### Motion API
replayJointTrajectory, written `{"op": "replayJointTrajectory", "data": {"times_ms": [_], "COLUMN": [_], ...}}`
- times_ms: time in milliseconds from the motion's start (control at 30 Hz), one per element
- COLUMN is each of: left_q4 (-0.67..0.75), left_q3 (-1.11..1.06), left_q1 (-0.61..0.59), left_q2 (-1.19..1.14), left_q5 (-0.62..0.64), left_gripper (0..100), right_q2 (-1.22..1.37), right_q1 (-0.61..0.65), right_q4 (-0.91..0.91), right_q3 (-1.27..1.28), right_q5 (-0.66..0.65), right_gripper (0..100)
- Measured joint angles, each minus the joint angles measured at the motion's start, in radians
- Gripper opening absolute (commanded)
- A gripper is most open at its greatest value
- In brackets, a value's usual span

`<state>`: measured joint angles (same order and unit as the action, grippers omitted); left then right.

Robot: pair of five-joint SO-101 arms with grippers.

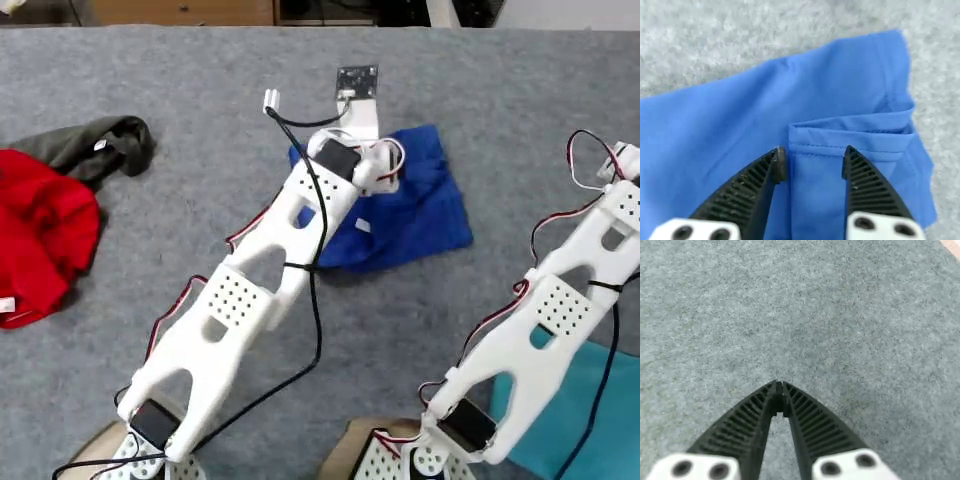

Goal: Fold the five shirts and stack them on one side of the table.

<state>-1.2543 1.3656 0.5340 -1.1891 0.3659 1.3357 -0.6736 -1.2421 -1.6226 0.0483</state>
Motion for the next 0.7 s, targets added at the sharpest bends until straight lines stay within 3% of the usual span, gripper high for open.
{"op": "replayJointTrajectory", "data": {"times_ms": [233, 433, 700], "left_q4": [0.002, 0.012, 0.043], "left_q3": [-0.009, -0.031, -0.012], "left_q1": [0.017, 0.064, 0.071], "left_q2": [0.0, -0.044, -0.052], "left_q5": [0.078, 0.092, 0.092], "left_gripper": [19, 9, 4], "right_q2": [0.0, 0.0, 0.0], "right_q1": [0.0, 0.0, 0.0], "right_q4": [0.0, 0.0, 0.0], "right_q3": [0.0, 0.0, 0.0], "right_q5": [0.0, 0.0, 0.0], "right_gripper": [0.5, 0.5, 0.5]}}
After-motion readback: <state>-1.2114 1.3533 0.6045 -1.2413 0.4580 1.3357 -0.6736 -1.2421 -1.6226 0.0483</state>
